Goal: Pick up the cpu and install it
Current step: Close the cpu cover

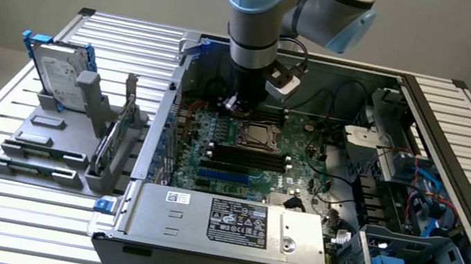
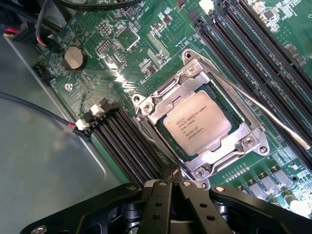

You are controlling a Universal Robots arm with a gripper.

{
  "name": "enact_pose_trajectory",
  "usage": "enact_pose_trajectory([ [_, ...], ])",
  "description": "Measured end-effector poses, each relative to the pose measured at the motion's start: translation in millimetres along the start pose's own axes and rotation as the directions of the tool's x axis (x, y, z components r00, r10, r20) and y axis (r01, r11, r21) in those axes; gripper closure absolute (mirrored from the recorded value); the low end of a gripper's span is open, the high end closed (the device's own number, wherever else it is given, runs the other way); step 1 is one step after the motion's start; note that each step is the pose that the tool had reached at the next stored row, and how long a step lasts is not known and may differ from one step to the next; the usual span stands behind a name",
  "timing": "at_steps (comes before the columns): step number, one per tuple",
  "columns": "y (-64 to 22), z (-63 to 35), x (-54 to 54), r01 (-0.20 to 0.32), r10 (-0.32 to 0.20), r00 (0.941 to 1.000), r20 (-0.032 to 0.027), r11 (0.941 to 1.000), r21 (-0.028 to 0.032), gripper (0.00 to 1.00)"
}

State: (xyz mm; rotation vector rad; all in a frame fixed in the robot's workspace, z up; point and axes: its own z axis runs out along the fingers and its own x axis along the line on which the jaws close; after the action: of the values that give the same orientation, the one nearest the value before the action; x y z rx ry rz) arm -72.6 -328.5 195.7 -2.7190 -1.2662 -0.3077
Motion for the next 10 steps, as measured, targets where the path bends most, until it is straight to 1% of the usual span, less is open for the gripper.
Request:
enact_pose_trajectory([
  [10, 2.5, 1.5, 2.0, 0.001, -0.001, 1.0, 0.0037, 1.0, -0.0031, 0.89],
])
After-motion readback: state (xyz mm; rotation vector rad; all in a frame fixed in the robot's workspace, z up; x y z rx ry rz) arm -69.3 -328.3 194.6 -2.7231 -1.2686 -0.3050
